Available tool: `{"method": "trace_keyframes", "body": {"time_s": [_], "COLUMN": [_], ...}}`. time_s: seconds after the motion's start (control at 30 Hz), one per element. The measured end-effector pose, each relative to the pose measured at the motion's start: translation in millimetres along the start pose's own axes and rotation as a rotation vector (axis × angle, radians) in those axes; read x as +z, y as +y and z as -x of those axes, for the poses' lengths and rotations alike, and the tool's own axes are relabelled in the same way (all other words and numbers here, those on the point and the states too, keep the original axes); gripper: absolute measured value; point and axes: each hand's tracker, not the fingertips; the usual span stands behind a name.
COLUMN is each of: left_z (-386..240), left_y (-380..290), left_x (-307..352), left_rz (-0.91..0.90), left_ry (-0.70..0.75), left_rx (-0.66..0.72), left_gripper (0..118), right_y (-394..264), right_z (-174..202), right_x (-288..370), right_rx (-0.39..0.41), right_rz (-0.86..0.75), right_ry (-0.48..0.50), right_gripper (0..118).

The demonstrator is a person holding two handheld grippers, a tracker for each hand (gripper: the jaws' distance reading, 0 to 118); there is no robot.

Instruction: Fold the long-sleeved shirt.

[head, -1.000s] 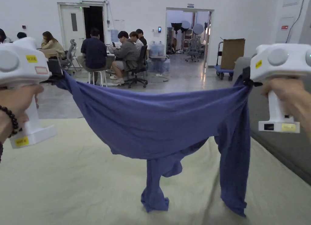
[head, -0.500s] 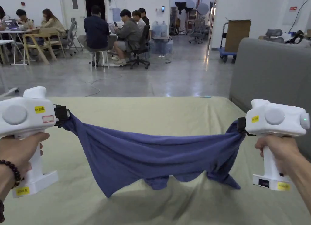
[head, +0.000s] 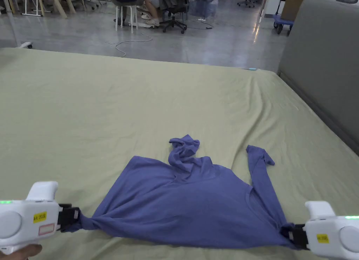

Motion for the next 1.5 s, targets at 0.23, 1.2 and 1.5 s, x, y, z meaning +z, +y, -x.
{"method": "trace_keyframes", "body": {"time_s": [0.23, 1.2, 1.5], "left_z": [-14.7, -14.6, -48.2], "left_y": [3.2, 9.6, 27.4], "left_x": [44.7, -33.5, -14.9], "left_rz": [-0.047, 0.19, 0.116], "left_ry": [0.015, 0.223, 0.11], "left_rx": [0.035, 0.195, 0.067], "left_gripper": [63, 88, 4], "right_y": [-0.6, 33.5, 109.0], "right_z": [4.3, 48.4, 59.7], "right_x": [22.8, 40.8, 6.8], "right_rx": [-0.042, 0.073, 0.148], "right_rz": [-0.071, -0.115, -0.108], "right_ry": [-0.003, -0.015, 0.004], "right_gripper": [58, 0, 0]}}
